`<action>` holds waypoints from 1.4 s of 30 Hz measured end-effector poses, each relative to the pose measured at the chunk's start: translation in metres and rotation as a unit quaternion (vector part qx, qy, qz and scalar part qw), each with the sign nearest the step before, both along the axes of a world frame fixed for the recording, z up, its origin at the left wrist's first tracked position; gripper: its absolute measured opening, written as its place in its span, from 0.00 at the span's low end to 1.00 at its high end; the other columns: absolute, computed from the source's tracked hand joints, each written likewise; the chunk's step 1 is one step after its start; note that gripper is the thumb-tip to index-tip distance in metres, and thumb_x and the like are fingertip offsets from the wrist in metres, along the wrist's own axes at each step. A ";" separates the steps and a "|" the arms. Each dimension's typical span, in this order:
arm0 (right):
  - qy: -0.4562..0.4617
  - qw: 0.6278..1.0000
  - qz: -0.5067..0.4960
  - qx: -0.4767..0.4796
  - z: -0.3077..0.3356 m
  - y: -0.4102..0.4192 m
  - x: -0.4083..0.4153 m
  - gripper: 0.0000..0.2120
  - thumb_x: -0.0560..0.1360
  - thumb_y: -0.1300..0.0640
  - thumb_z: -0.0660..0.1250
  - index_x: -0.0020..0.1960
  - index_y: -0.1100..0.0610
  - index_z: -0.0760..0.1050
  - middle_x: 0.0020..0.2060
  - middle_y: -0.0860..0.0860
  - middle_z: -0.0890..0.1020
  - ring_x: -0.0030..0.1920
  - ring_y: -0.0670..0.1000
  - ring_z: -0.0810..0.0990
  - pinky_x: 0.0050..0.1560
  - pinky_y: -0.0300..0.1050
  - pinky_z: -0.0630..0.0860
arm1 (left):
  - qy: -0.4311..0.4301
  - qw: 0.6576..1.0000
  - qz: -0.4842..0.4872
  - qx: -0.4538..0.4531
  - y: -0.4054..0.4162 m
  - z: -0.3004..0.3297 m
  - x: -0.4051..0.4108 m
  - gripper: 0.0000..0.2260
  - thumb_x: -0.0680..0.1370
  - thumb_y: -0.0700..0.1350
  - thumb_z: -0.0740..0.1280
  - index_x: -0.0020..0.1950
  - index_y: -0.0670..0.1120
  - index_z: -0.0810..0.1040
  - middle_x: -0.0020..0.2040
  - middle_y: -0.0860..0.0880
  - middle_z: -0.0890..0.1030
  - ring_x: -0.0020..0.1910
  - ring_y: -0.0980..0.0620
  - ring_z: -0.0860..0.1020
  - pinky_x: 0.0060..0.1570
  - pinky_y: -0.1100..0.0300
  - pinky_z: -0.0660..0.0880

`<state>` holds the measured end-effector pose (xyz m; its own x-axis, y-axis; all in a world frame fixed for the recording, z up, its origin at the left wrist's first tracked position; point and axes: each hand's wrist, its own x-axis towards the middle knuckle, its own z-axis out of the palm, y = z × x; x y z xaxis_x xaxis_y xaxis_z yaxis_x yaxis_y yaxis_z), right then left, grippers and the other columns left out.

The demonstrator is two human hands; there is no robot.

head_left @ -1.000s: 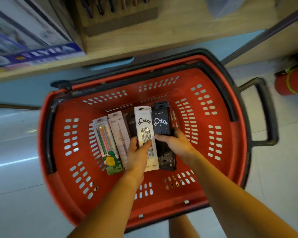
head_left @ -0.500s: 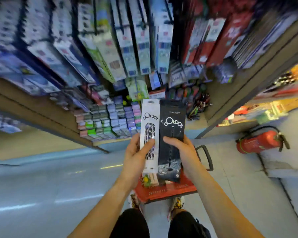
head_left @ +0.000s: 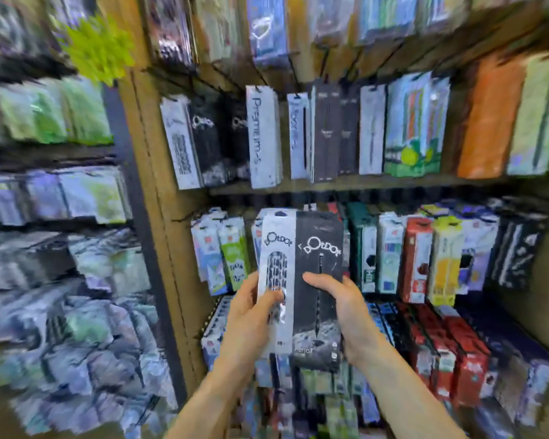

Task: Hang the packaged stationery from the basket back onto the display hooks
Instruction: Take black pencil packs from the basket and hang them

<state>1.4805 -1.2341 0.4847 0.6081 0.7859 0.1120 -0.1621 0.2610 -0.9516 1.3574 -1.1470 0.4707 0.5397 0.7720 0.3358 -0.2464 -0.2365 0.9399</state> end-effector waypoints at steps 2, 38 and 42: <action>-0.018 0.999 0.024 0.023 0.028 0.016 -0.006 0.23 0.70 0.49 0.77 0.63 0.54 0.81 0.54 0.54 0.87 0.55 0.58 0.86 0.62 0.64 0.79 | -0.020 0.999 0.018 0.028 0.011 0.025 -0.008 0.13 0.83 0.34 0.65 0.60 0.49 0.82 0.54 0.49 0.88 0.55 0.47 0.85 0.52 0.58 0.82; -0.029 0.997 0.074 0.023 0.124 0.145 -0.008 0.20 0.66 0.53 0.74 0.55 0.62 0.85 0.48 0.57 0.88 0.54 0.61 0.85 0.55 0.54 0.79 | -0.104 0.974 0.200 0.035 0.265 0.195 -0.006 0.12 0.84 0.38 0.65 0.66 0.47 0.81 0.54 0.51 0.86 0.53 0.48 0.85 0.56 0.49 0.82; -0.041 0.995 0.082 0.027 0.122 0.147 -0.013 0.17 0.70 0.52 0.73 0.55 0.61 0.85 0.49 0.58 0.88 0.52 0.61 0.86 0.59 0.56 0.80 | -0.060 0.975 0.212 0.037 0.272 0.195 -0.001 0.09 0.85 0.40 0.64 0.62 0.49 0.80 0.49 0.54 0.84 0.46 0.53 0.82 0.45 0.57 0.80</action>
<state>1.4677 -1.0873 0.6065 0.4595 0.8653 0.2003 -0.1287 0.2880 -0.9490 1.3565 -0.8747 0.6657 0.1315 0.8881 0.4404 -0.2180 -0.4075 0.8868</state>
